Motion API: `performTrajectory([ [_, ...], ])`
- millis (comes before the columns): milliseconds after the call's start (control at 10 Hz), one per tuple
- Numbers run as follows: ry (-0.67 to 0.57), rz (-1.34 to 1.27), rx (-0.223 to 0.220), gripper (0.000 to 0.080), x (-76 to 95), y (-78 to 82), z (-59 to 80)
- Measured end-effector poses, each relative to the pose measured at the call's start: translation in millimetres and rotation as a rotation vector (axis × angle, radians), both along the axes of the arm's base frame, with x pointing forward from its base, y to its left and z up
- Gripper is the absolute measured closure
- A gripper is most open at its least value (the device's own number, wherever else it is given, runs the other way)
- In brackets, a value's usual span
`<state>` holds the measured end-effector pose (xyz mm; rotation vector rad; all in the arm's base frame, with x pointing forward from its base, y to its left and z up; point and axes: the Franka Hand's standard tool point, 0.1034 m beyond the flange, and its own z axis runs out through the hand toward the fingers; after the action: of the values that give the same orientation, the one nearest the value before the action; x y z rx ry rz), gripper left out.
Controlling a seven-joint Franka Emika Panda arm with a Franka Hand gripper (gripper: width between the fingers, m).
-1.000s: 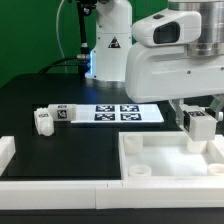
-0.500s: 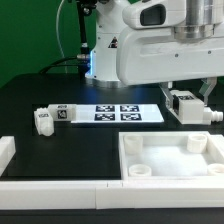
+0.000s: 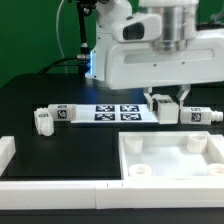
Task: Assemble square table
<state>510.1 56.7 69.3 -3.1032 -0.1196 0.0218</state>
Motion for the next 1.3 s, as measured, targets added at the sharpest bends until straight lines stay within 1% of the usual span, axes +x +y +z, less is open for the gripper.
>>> performTrajectory([
  [100, -0.001, 0.006, 0.006, 0.0517, 15.1, 8.5, 10.3],
  [200, -0.014, 0.007, 0.006, 0.0517, 19.5, 7.3, 10.7],
  [300, -0.005, 0.007, 0.005, 0.0517, 15.0, 6.5, 7.6],
  [400, -0.011, 0.002, 0.005, 0.0517, 14.4, 6.3, 7.1],
  [500, -0.028, -0.013, 0.001, 0.0517, -3.8, 2.2, -1.4],
  [600, 0.007, -0.017, -0.006, 0.0517, -30.7, -4.1, -6.9],
  [700, 0.013, -0.026, -0.007, 0.0517, -43.2, -8.2, -11.9],
  [800, -0.033, -0.025, -0.001, 0.0517, -39.4, -12.8, -17.7],
  [1100, -0.032, -0.027, -0.001, 0.0517, -40.7, -13.3, -21.0],
  [1200, -0.033, -0.039, -0.004, 0.0517, -50.5, -16.1, -29.1],
  [1300, 0.000, -0.050, -0.007, 0.0517, -71.1, -18.1, -39.8],
])
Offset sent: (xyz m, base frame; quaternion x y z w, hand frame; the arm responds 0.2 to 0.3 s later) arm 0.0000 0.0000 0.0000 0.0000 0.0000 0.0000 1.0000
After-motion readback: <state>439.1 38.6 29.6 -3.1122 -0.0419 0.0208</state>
